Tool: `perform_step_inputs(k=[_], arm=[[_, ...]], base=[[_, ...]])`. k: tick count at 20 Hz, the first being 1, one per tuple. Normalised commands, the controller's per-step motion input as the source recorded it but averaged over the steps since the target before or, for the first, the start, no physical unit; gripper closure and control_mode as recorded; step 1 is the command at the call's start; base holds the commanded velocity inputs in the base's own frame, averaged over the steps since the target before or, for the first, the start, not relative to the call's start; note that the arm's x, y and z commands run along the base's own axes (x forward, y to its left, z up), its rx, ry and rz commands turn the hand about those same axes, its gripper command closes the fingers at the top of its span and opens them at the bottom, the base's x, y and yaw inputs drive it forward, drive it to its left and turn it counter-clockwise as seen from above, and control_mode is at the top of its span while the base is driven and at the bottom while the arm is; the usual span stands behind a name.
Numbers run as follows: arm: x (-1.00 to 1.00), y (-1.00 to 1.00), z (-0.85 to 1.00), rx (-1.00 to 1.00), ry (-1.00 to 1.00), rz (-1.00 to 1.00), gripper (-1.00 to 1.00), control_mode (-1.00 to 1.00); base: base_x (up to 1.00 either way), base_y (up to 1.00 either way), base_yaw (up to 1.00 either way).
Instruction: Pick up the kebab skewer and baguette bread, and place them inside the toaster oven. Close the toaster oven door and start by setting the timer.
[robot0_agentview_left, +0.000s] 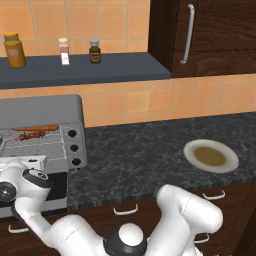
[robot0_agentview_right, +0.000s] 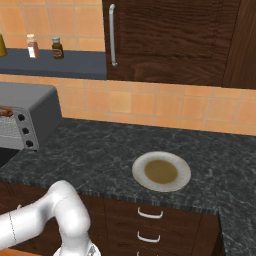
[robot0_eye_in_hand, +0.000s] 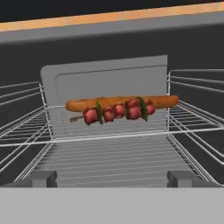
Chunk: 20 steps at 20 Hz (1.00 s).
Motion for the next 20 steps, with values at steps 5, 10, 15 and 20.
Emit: perform_step_inputs(k=[5,10,15,20], arm=[[-0.97,0.00,0.03,0.00,0.15,-0.04,-1.00,-1.00],[-0.96,0.01,-0.10,0.00,0.11,-0.06,-1.00,-1.00],[-0.90,0.10,-0.38,0.00,0.02,-0.03,-1.00,-1.00],[-0.60,0.09,-0.47,0.00,0.00,0.00,-1.00,-1.00]], base=[[0.00,0.00,0.00],[0.00,0.00,0.00],[0.00,0.00,0.00],[0.00,0.00,0.00]])
